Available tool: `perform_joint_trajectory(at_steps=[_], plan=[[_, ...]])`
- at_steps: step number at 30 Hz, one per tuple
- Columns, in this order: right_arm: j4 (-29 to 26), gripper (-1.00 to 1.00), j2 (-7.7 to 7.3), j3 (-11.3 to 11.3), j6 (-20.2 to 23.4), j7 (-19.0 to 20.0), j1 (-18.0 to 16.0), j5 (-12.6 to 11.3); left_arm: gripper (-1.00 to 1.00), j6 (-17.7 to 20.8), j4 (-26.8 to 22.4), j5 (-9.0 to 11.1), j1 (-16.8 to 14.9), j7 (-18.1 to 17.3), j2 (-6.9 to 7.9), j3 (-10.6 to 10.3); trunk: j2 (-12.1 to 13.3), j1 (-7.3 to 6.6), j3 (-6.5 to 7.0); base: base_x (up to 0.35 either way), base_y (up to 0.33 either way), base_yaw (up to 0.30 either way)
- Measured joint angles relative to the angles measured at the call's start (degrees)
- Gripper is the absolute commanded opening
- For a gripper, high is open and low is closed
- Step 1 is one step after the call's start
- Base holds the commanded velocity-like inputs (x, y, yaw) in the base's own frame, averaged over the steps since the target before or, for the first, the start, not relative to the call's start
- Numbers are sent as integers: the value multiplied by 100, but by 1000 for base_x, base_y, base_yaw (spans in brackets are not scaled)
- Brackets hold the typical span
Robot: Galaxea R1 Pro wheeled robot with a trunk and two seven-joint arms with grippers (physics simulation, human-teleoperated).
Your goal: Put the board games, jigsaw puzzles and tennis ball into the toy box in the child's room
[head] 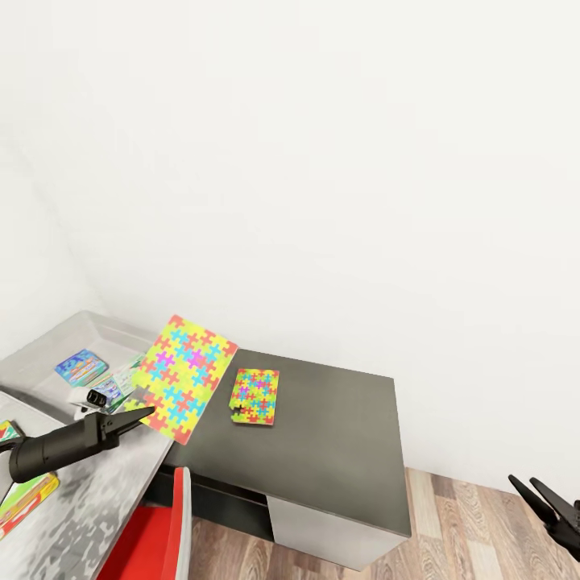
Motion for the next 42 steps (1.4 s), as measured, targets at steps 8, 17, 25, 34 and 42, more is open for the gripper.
perform_joint_trajectory(at_steps=[8, 17, 25, 34, 42], plan=[[-8, 100, -107, -6, 111, -300, -2, 238, -100, 6, 306, 32, -318, 277, 35, 472, 0, 0, 0, 0, 0, 0], [-5, 100, -107, -6, 262, -302, -3, 258, -100, 11, 1810, 62, -1629, 1063, 242, 620, 1, 1, 0, 0, 0, 0], [0, 100, -104, -8, 266, -301, -3, 241, -100, 13, 2378, 93, -2402, 2425, 252, 818, 0, 0, 0, 0, 0, 0], [4, 100, -98, -9, 265, -302, -3, 233, -100, -51, 2527, 110, -2698, 4387, 249, 1666, 0, 0, 0, 0, 0, 0], [1, 100, -98, -9, 259, -296, -3, 232, -100, -108, 2545, 125, -2814, 5591, 234, 2046, 0, 0, 0, 0, 0, 0]])
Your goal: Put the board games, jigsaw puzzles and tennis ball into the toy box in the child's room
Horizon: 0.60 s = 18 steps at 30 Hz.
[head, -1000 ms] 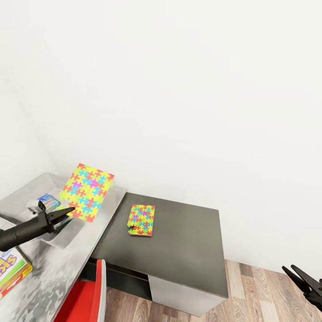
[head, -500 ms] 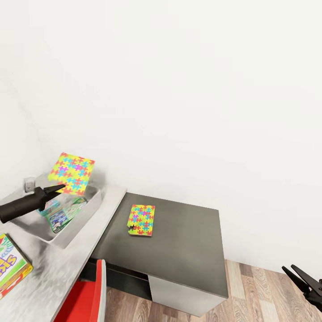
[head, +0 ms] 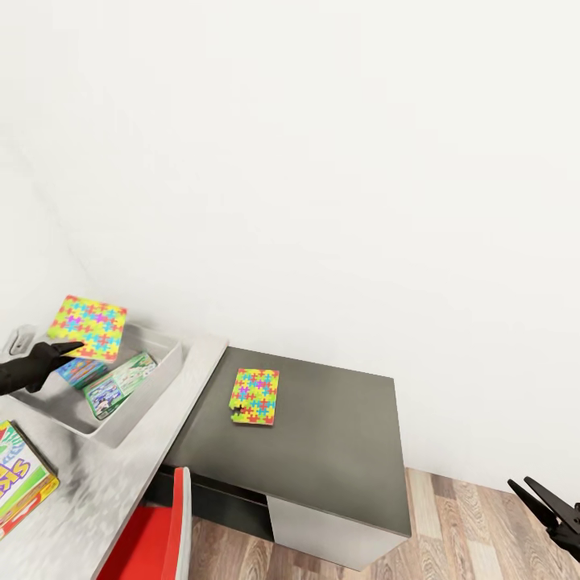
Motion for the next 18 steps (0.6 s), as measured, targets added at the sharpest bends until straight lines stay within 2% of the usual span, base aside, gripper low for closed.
perform_joint_trajectory(at_steps=[2, 4, 7, 18], plan=[[0, 100, 0, -4, -16, 11, 0, 0, -100, -58, 3, -4, -69, 405, -22, 40, 0, 0, 0, 0, 0, 0], [0, 100, 0, -6, -16, 14, 0, -2, -100, -160, 3, 14, -103, 593, -36, 57, 0, 0, 0, 0, 0, 0], [-1, 100, 0, -8, -19, 20, 0, -18, -100, -531, 6, 1, -149, 949, -80, 72, 0, 0, 0, 0, 0, 0], [-1, 100, 0, -9, -14, 31, 1, -10, -100, -1147, 11, -77, -325, 1932, -482, 81, 1, 0, -27, 0, 0, 0]])
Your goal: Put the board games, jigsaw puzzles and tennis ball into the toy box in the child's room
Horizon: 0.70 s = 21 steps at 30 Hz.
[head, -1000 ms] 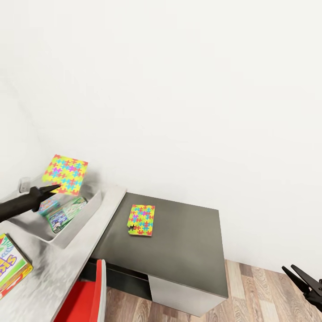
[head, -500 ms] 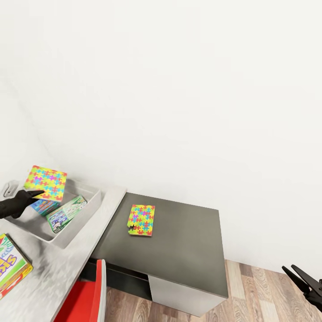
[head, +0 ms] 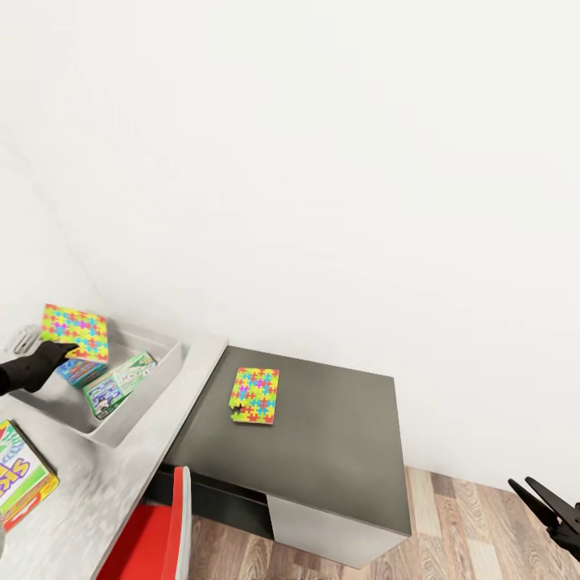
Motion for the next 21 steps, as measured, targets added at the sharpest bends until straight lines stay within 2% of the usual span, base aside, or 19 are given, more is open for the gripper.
perform_joint_trajectory(at_steps=[6, 11, 21], plan=[[0, 100, 0, 0, 10, -14, -1, 9, -100, -125, 0, -1, -35, 448, -229, -7, 0, 0, -53, 0, 0, 0], [0, 100, -1, 0, 11, -18, -2, 10, -100, -323, 0, -6, -46, 782, -321, -16, 0, 0, -100, 0, 0, 0], [0, 100, -5, 0, -4, -22, -2, 10, -100, -524, -1, 5, -148, 931, -498, -28, 0, 0, -193, 0, 0, 0]])
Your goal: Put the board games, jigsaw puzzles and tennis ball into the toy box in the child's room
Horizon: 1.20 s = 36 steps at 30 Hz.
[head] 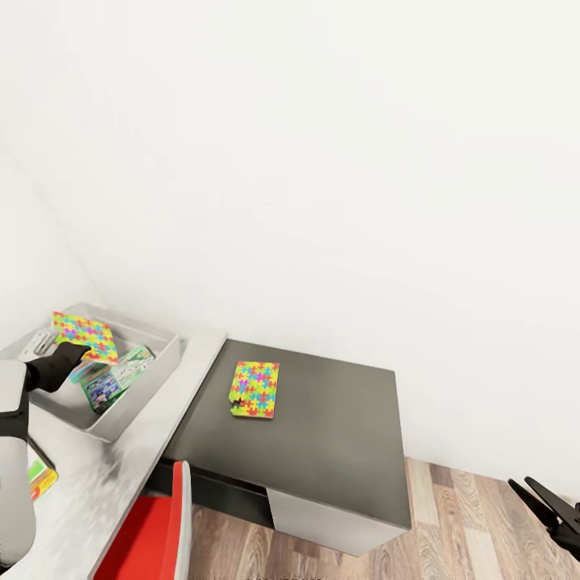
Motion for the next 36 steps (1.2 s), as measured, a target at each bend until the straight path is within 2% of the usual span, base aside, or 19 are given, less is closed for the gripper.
perform_joint_trajectory(at_steps=[6, 13, 16, 18, 24, 36], plan=[[0, 100, -3, 0, -10, 2, 0, 0, -100, -58, 1, 104, -15, 4, -11, 4, 0, 0, -56, 0, 0, 0], [3, 100, -4, -3, -19, 9, 0, 0, -100, -132, 158, 494, -23, 4, -9, 5, 0, 0, -122, 0, 0, 0], [5, 100, -4, -4, -20, 11, 0, 0, -100, -332, 185, 781, -25, 3, -2, 0, 0, 0, -150, 0, 0, 0], [6, 100, -5, -7, -20, 11, 0, 0, -100, -410, 196, 871, -25, 3, 8, -1, 0, 0, -169, 0, 0, 0], [8, 100, -7, -9, -20, 18, 0, 0, -100, -675, 204, 930, -32, 3, 15, 4, 0, 0, -226, 0, 0, 0], [9, 100, -6, -9, -20, 20, 0, 0, -100, -964, 205, 921, -34, 3, -10, -8, -1, 0, -338, 0, 0, 0]])
